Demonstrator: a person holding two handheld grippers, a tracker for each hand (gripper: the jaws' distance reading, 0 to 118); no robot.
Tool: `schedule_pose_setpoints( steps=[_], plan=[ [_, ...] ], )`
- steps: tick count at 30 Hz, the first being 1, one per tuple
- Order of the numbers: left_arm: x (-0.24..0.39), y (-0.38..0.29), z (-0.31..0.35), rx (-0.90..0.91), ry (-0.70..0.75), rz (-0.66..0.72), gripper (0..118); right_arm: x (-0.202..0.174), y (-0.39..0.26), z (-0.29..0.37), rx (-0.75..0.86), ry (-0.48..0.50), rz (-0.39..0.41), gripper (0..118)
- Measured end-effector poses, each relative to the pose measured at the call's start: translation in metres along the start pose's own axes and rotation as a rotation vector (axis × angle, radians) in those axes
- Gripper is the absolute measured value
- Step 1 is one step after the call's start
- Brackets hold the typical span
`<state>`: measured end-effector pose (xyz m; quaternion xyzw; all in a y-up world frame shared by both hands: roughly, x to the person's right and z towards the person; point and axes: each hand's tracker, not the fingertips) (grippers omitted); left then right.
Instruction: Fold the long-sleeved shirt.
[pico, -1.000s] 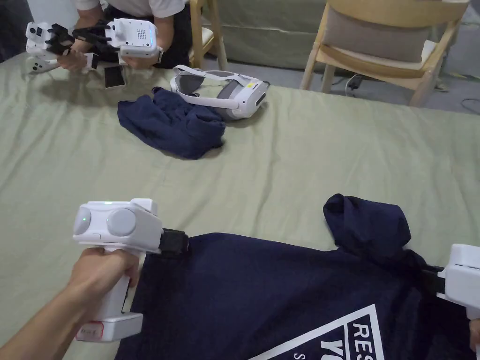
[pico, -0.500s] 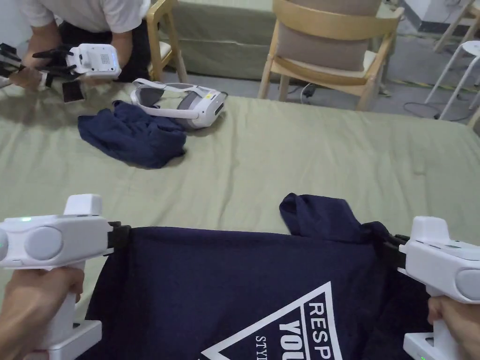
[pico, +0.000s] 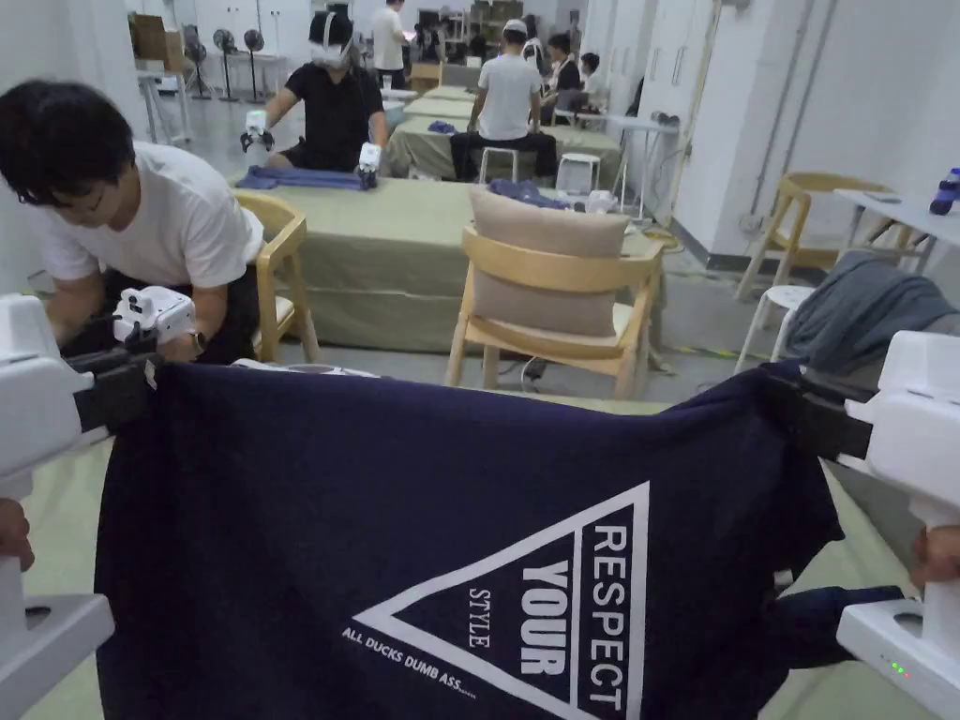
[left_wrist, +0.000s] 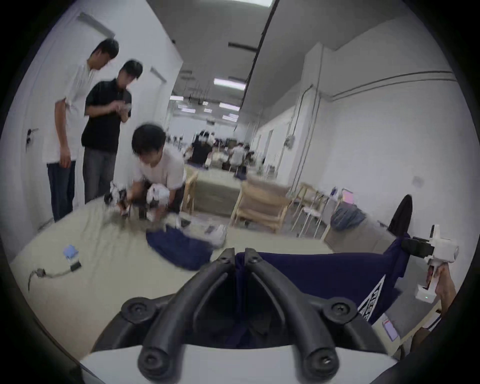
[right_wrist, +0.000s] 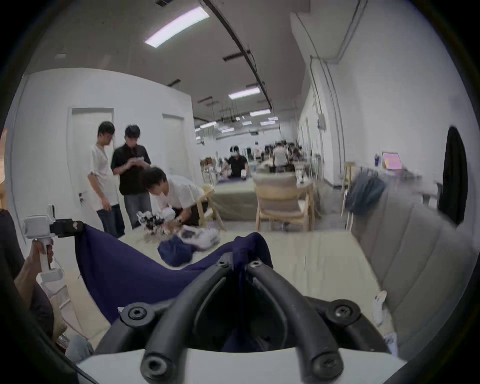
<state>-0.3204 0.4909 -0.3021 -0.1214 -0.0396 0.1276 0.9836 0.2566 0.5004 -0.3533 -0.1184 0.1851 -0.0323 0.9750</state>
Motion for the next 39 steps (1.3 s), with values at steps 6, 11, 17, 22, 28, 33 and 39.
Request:
schedule_pose_setpoints(
  steps=[6,11,17,22,28,33,39],
  plan=[
    [0.035,0.113,0.012,0.155,-0.009,-0.070,9,-0.023,0.129,0.033,0.132,-0.025,0.074,4],
    [0.057,0.194,-0.005,0.222,0.023,-0.094,9,-0.031,0.218,0.027,0.194,-0.069,0.117,4],
    [0.074,0.264,-0.039,0.257,0.081,-0.107,9,-0.042,0.292,0.000,0.247,-0.138,0.168,4],
    [0.088,0.304,-0.071,0.284,0.178,-0.182,9,-0.043,0.333,-0.033,0.273,-0.203,0.184,4],
    [0.109,0.351,-0.106,0.335,0.219,-0.173,9,-0.037,0.376,-0.078,0.329,-0.268,0.180,4],
    [0.121,0.395,-0.127,0.422,0.253,-0.211,9,-0.037,0.415,-0.106,0.425,-0.301,0.204,4],
    [0.116,0.420,-0.145,0.465,0.264,-0.216,9,-0.036,0.436,-0.132,0.493,-0.310,0.215,4]
  ],
)
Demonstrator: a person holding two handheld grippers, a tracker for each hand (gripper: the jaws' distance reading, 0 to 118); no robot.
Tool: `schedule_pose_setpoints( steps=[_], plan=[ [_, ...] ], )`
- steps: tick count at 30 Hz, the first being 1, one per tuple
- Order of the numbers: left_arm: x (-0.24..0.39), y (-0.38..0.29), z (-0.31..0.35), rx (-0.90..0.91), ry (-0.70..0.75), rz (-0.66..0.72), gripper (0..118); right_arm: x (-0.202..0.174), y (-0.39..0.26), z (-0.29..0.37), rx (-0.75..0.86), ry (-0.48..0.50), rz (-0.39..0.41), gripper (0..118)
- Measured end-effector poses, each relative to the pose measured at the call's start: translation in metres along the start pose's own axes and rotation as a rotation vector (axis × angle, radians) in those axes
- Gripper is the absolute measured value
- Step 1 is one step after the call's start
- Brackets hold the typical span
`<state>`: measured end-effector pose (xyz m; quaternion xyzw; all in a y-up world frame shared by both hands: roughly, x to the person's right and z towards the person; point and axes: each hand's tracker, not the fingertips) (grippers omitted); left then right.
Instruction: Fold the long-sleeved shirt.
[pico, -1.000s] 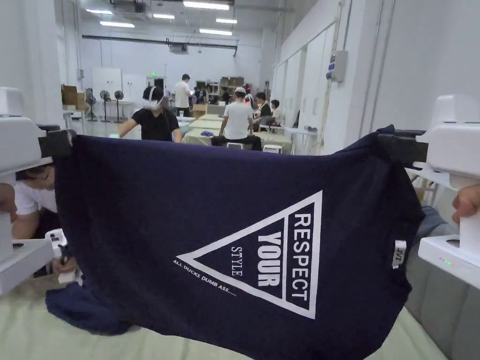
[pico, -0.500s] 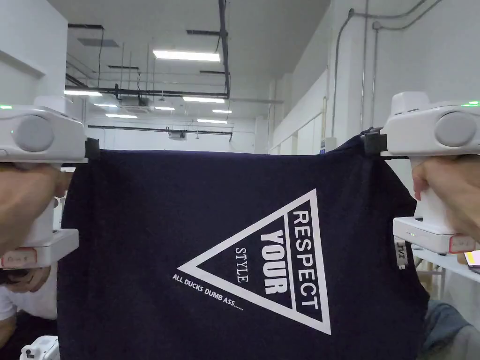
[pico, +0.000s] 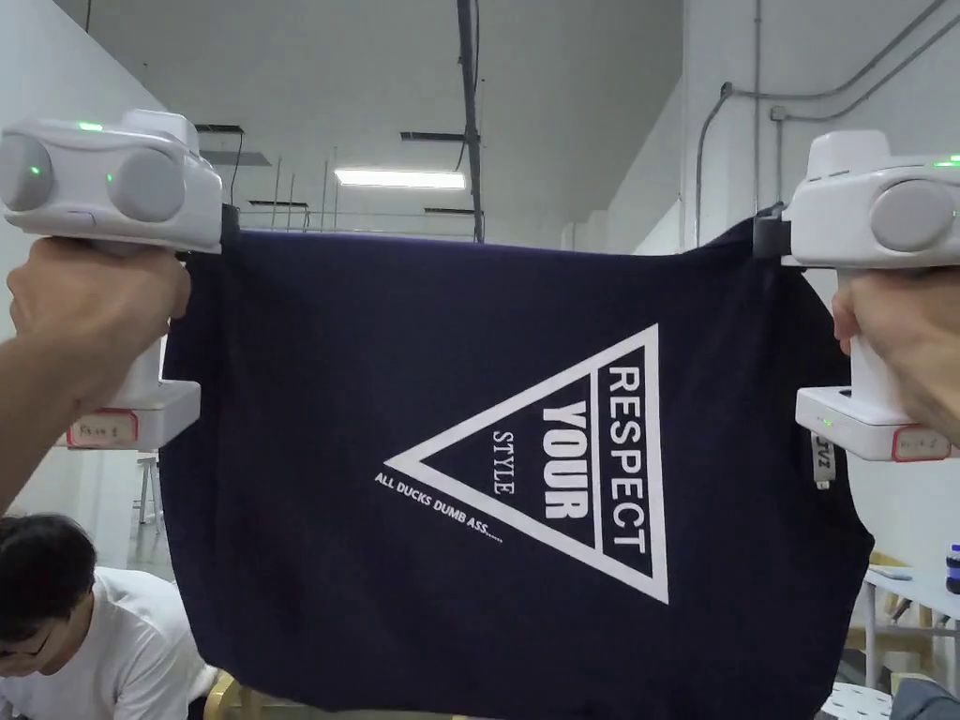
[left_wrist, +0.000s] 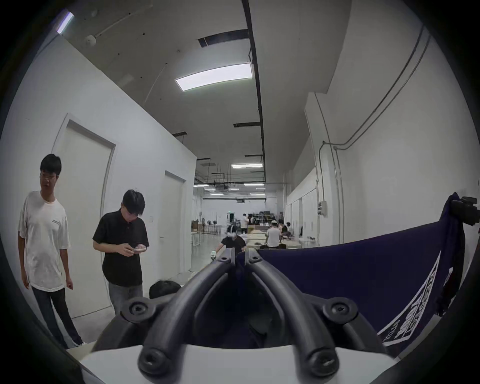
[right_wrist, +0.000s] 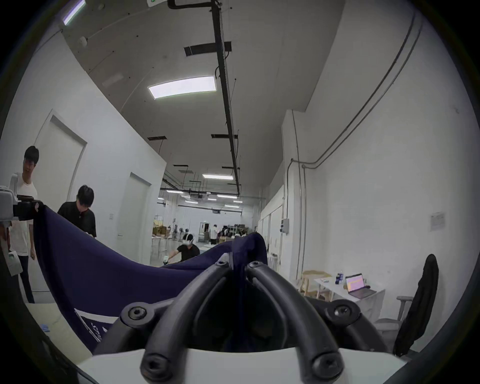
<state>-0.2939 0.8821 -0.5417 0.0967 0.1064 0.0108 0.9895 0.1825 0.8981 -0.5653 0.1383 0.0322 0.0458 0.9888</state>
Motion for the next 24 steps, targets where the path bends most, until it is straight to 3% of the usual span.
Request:
schedule_pose_setpoints(
  steps=[5,13,18,21,24],
  plan=[
    [-0.007,-0.035,-0.009,-0.032,0.000,0.007,9,-0.006,-0.036,-0.002,0.000,0.028,0.012,4],
    [-0.014,-0.162,0.027,-0.238,-0.085,-0.026,9,-0.001,-0.165,0.037,-0.182,0.096,-0.030,4],
    [-0.018,-0.243,0.079,-0.348,-0.110,0.009,9,-0.001,-0.239,0.094,-0.295,0.119,0.010,4],
    [-0.018,-0.289,0.117,-0.408,-0.134,-0.027,9,-0.002,-0.280,0.142,-0.331,0.135,-0.009,4],
    [-0.028,-0.328,0.166,-0.455,-0.154,0.066,9,0.006,-0.323,0.190,-0.399,0.158,-0.018,4]
  ],
)
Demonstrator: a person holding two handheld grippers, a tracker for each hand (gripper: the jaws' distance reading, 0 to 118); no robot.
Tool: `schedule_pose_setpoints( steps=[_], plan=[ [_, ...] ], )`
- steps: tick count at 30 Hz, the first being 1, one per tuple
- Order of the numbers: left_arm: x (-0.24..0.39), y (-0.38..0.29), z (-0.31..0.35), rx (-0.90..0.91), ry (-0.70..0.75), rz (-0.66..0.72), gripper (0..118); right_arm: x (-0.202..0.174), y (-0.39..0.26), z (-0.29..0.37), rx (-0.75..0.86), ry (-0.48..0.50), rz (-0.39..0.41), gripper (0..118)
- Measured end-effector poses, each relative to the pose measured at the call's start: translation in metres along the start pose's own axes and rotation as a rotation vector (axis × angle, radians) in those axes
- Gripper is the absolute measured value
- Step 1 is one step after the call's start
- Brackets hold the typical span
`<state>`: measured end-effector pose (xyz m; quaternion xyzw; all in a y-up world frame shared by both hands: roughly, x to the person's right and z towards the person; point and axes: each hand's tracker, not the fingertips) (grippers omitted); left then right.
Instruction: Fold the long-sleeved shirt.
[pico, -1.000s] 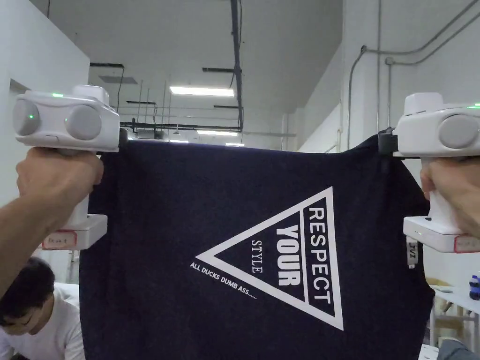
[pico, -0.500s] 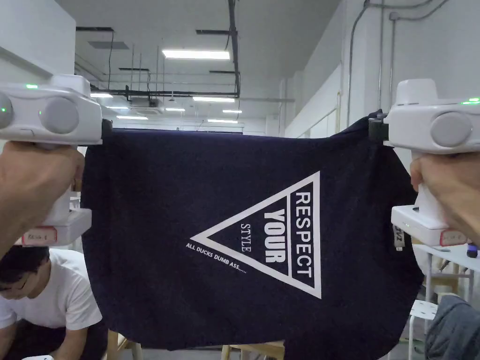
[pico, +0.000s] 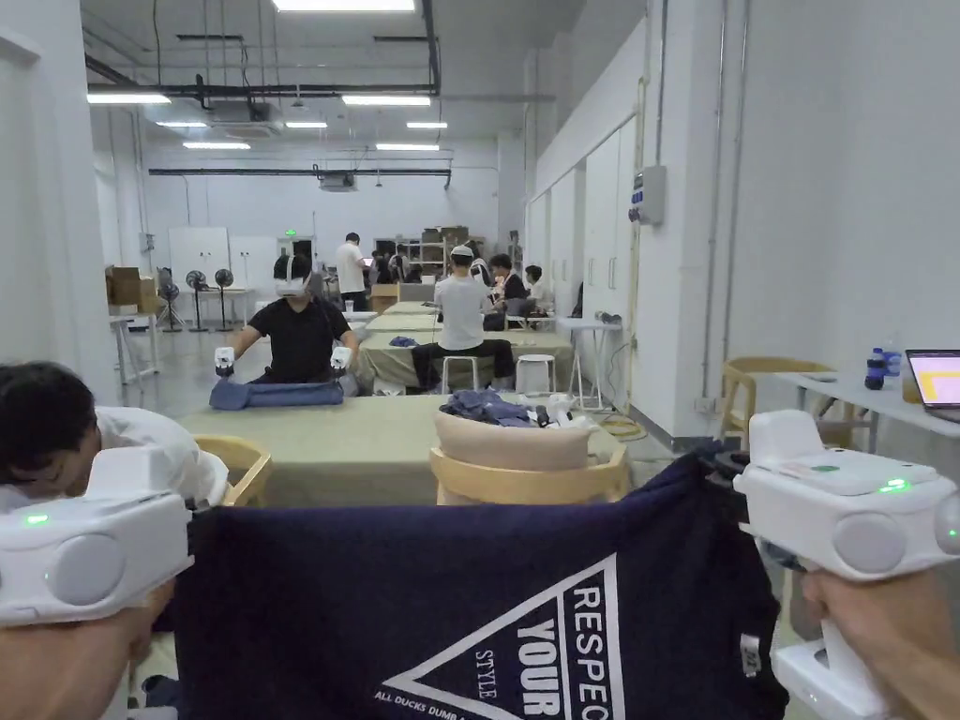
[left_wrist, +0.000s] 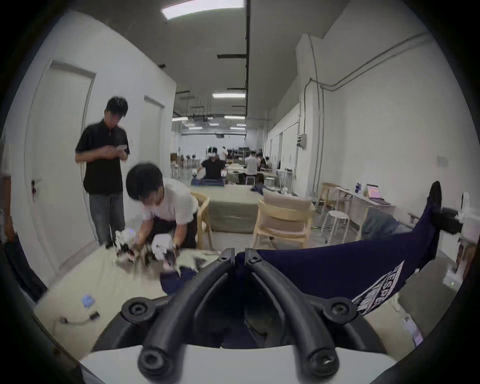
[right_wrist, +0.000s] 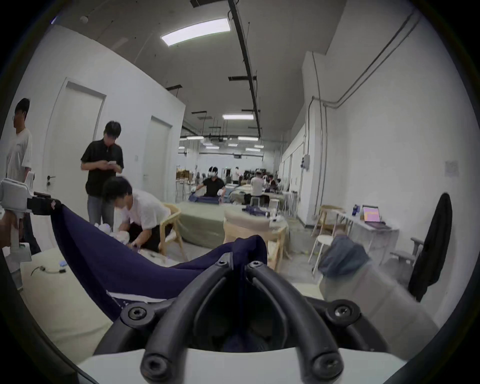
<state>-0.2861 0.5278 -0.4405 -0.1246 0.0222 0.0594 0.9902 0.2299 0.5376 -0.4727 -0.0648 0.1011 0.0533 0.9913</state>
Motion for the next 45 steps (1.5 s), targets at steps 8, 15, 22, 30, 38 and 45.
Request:
schedule_pose_setpoints(
  steps=[8,15,22,30,38,45],
  plan=[
    [-0.017,-0.144,0.103,-0.140,-0.096,-0.061,9,-0.015,-0.136,0.119,-0.136,0.079,0.053,4],
    [-0.040,-0.268,0.198,-0.387,-0.134,-0.061,9,-0.038,-0.257,0.234,-0.385,0.151,-0.005,4],
    [-0.057,-0.372,0.233,-0.735,-0.107,-0.121,9,-0.066,-0.360,0.266,-0.798,0.228,-0.117,4],
    [-0.063,-0.410,0.211,-0.862,-0.060,-0.220,9,-0.098,-0.416,0.259,-1.009,0.274,0.114,4],
    [-0.087,-0.413,0.217,-0.862,-0.066,-0.055,9,-0.063,-0.406,0.270,-0.988,0.278,-0.016,4],
    [-0.068,-0.426,0.217,-0.912,-0.092,-0.175,9,-0.076,-0.418,0.271,-1.027,0.254,0.078,4]
  ],
)
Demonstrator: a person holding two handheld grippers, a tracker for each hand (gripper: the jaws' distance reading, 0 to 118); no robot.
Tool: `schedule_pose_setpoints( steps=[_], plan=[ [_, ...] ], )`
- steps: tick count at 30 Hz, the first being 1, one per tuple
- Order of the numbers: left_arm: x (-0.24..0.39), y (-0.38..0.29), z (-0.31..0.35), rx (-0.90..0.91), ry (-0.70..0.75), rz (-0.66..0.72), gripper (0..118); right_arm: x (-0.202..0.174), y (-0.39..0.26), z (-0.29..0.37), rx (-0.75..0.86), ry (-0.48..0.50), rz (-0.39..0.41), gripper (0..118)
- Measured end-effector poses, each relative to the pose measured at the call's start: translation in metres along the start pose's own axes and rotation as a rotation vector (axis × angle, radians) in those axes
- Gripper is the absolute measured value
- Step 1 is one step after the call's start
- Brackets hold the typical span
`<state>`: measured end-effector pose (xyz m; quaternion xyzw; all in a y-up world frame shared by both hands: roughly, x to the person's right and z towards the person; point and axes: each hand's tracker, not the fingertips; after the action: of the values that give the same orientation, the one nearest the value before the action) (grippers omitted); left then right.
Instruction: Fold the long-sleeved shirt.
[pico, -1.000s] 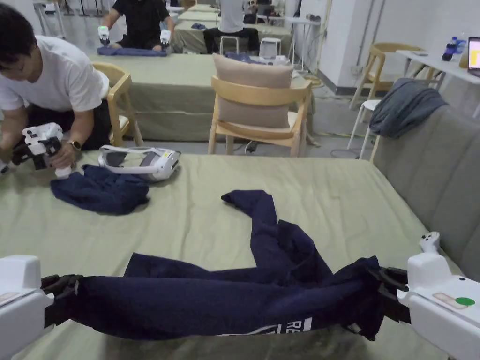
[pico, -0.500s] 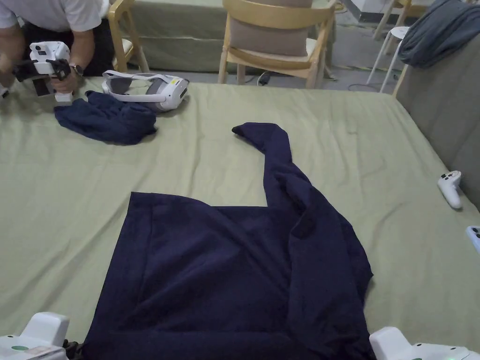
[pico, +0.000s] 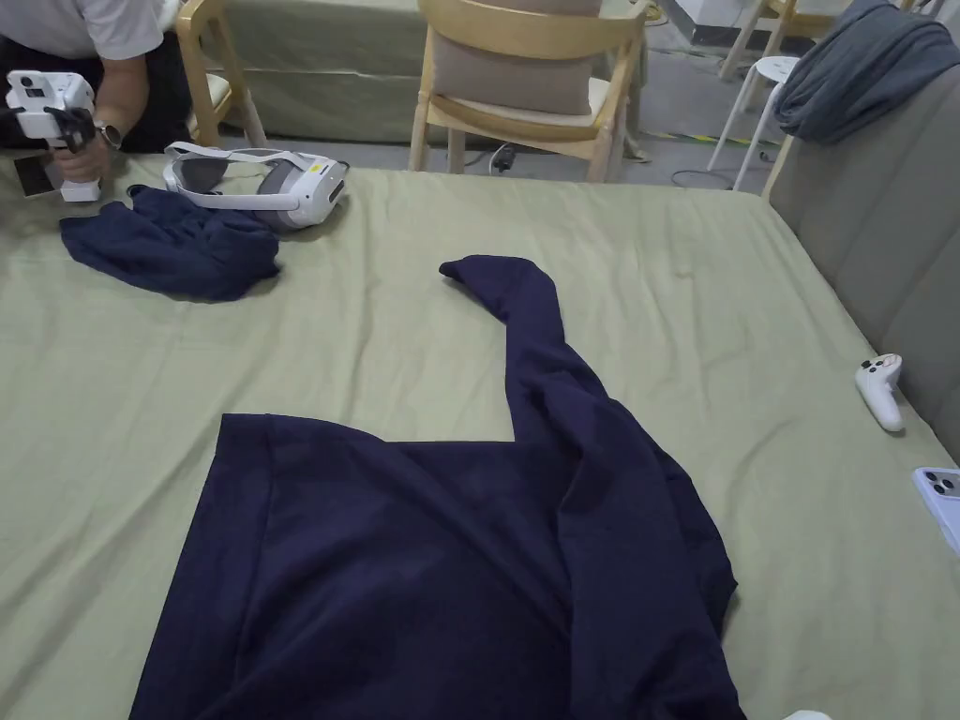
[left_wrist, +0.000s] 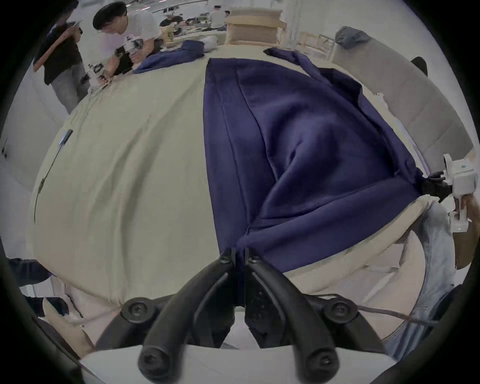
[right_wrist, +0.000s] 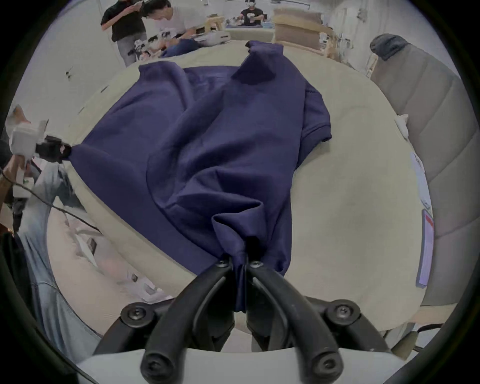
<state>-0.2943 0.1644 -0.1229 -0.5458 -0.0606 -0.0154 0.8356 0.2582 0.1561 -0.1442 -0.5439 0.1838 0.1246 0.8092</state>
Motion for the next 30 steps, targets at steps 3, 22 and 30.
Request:
schedule_pose_setpoints(
  steps=[3,22,30],
  plan=[
    [-0.007,0.002,0.000,0.013,-0.038,0.062,17,-0.001,0.000,-0.006,0.007,0.006,-0.003,19],
    [0.038,0.149,0.023,0.441,-0.008,0.234,4,0.025,0.134,0.050,0.576,-0.071,-0.299,0],
    [0.039,0.235,-0.042,0.440,-0.002,0.191,4,0.071,0.371,-0.060,0.539,-0.057,-0.168,104]
  ],
)
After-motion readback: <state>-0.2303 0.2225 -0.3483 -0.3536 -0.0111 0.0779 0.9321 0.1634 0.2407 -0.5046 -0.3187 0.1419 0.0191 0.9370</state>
